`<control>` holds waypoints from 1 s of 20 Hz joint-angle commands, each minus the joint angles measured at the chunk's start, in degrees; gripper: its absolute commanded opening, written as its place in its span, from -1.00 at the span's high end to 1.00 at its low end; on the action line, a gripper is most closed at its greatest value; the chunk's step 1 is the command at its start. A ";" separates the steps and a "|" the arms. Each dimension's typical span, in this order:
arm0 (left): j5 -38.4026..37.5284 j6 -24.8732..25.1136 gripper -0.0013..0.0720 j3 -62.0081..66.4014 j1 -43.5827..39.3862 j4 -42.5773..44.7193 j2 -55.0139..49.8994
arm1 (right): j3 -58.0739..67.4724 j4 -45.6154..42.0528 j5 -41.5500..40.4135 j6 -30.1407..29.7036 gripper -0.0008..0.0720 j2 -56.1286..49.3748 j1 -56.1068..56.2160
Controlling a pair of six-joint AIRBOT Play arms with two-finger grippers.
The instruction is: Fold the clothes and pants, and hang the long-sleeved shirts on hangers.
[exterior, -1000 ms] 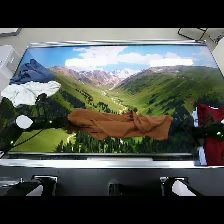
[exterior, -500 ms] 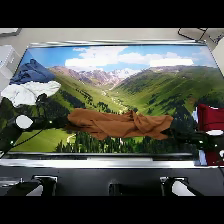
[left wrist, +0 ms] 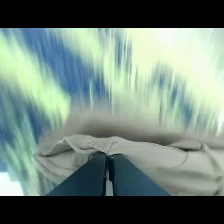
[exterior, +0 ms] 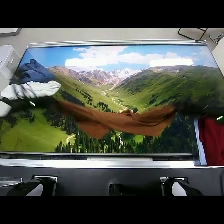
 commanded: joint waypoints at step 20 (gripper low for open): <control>1.03 -0.13 0.91 30.95 5.99 -0.83 1.05 | -3.87 -28.09 17.92 10.54 0.88 19.63 0.33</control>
